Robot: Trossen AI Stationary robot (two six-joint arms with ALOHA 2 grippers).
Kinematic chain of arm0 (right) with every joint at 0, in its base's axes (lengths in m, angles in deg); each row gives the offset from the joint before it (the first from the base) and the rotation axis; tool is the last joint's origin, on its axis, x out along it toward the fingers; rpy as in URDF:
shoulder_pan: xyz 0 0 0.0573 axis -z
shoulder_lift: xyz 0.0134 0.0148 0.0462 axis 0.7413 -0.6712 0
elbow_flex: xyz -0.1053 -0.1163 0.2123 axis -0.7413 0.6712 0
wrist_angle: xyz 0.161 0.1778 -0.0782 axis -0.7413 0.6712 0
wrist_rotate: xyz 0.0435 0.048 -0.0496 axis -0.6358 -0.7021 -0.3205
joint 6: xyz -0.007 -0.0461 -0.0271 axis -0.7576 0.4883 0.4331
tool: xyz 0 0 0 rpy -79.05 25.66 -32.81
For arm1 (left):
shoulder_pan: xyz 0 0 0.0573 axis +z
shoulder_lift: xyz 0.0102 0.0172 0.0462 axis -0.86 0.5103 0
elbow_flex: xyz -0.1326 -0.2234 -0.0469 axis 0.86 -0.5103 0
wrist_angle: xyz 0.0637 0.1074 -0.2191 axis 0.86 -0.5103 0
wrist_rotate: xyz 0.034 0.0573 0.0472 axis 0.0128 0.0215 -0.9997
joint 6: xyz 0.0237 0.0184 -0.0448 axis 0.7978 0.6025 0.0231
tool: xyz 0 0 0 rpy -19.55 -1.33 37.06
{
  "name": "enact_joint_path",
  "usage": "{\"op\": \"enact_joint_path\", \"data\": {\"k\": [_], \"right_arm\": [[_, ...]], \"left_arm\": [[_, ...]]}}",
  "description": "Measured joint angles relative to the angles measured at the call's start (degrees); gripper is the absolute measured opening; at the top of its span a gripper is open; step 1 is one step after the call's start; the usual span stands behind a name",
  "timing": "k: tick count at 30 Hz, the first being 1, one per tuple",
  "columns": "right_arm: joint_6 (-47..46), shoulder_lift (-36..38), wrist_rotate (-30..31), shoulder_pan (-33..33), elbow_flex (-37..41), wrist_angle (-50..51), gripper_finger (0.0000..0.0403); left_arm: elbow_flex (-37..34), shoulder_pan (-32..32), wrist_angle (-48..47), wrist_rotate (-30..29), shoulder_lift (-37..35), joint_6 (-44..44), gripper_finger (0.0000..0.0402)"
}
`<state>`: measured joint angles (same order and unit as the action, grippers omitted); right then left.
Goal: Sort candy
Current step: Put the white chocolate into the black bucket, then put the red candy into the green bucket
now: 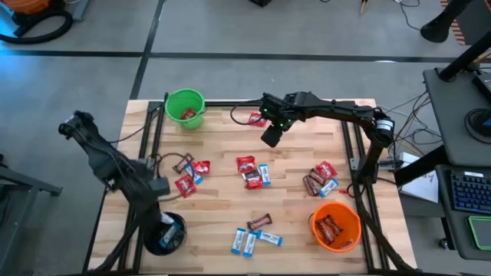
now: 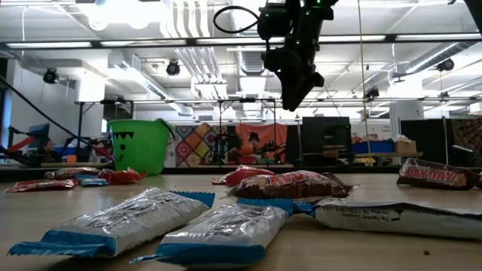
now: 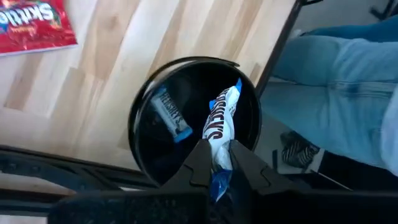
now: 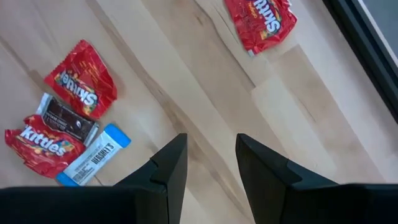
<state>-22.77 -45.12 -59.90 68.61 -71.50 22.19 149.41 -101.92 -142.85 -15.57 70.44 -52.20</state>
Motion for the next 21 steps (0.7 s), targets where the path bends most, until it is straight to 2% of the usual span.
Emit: {"op": "enact_joint_path", "data": {"k": [9, 13, 21], "right_arm": [[0.9, 0.0, -0.3, -0.1, 0.0, 1.1, 0.0128], [1.8, 0.0, -0.4, -0.1, 0.0, 1.6, 0.0128], [3.1, 0.0, -0.5, -0.1, 0.0, 4.4, 0.0128]], "left_arm": [[0.0, -3.7, 3.1, 1.8, 8.3, -1.6, 0.0011], [0.0, -3.9, 6.1, 3.2, 11.2, -3.2, 0.0051], [0.1, -3.9, 5.7, 4.9, 15.0, -2.7, 0.0140]]}}
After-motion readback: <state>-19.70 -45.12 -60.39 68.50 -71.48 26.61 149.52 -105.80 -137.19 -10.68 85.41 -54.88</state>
